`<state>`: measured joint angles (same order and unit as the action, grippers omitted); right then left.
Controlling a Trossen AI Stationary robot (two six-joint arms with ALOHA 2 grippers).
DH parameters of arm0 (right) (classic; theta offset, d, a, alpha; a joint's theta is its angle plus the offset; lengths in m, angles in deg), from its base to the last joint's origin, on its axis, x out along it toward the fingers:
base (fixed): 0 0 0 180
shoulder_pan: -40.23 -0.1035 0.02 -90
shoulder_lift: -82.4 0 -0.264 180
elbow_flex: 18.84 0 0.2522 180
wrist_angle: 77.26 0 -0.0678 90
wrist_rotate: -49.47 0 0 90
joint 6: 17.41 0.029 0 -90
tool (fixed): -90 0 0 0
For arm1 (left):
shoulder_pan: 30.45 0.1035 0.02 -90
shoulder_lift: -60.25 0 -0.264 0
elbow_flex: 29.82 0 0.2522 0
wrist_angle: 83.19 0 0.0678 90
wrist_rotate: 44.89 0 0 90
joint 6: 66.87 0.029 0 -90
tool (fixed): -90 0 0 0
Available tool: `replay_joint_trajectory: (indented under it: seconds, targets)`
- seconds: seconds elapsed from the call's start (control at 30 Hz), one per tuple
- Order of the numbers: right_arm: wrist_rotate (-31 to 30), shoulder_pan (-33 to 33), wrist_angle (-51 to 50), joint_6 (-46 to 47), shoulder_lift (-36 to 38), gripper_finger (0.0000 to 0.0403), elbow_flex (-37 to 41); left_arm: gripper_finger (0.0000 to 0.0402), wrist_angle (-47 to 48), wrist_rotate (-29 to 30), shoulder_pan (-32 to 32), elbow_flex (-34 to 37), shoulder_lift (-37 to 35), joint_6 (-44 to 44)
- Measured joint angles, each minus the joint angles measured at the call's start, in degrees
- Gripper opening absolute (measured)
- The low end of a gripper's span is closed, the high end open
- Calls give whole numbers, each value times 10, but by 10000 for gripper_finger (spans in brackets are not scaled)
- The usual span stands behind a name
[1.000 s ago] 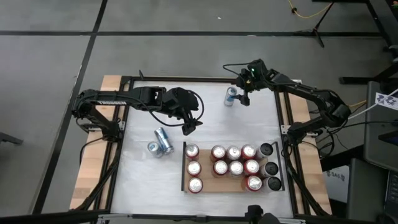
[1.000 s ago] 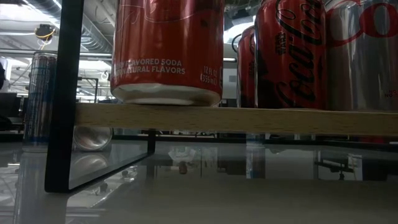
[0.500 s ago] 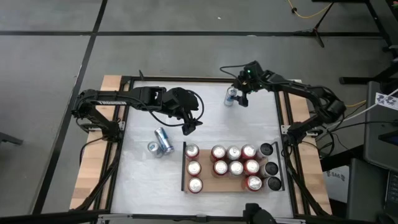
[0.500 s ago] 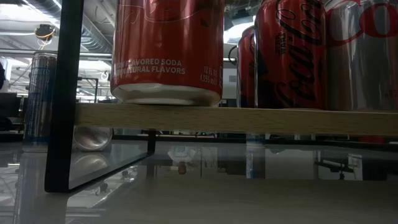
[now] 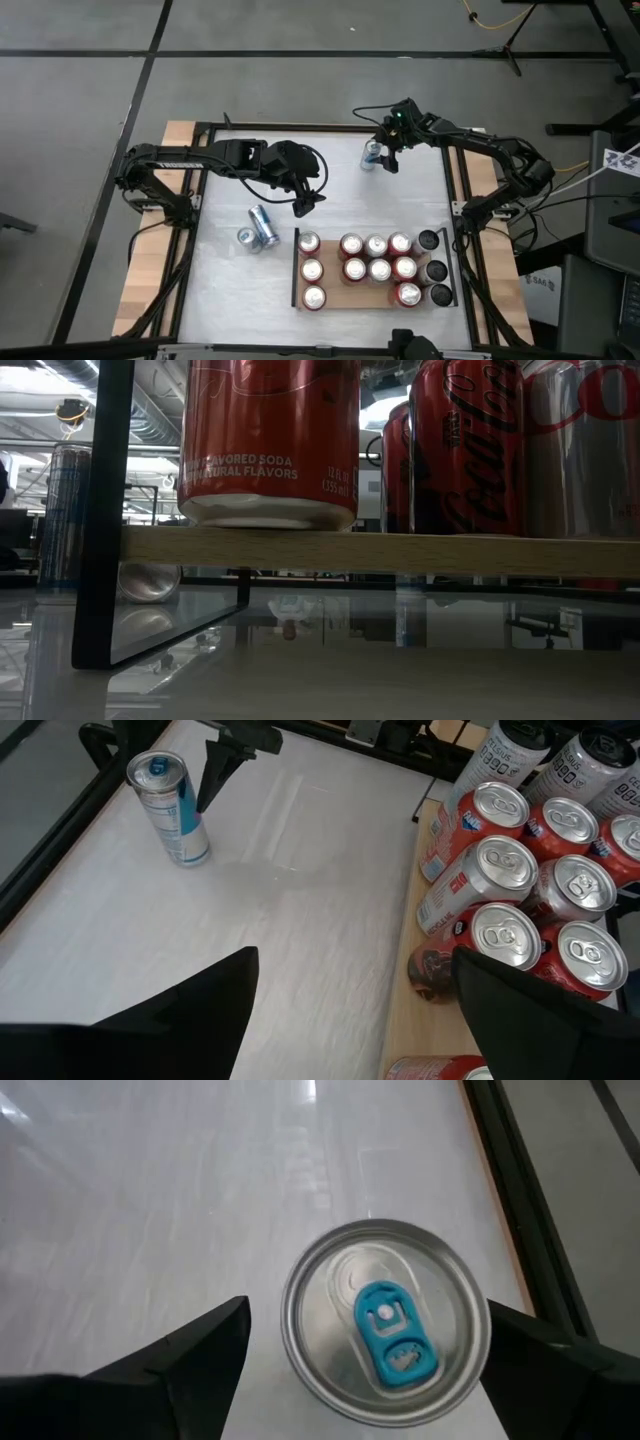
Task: Place canned beverage on shelf
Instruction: Put the top right blue soda can on the shelf
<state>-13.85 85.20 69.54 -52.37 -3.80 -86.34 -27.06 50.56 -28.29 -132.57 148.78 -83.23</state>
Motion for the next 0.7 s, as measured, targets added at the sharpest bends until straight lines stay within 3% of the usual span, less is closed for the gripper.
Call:
replay_joint_trajectory:
  seconds: [0.13, 0.5, 0.7]
  targets:
    - [0, 0, 0, 1, 0, 334, 0, 322, 0, 0, 0, 0, 0, 0]
    - [8, 0, 1, 5, 0, 215, 0, 322, 0, 0, 0, 0, 0, 0]
    - [11, 0, 23, 83, 0, 227, 0, 322, 0, 0, 0, 0, 0, 0]
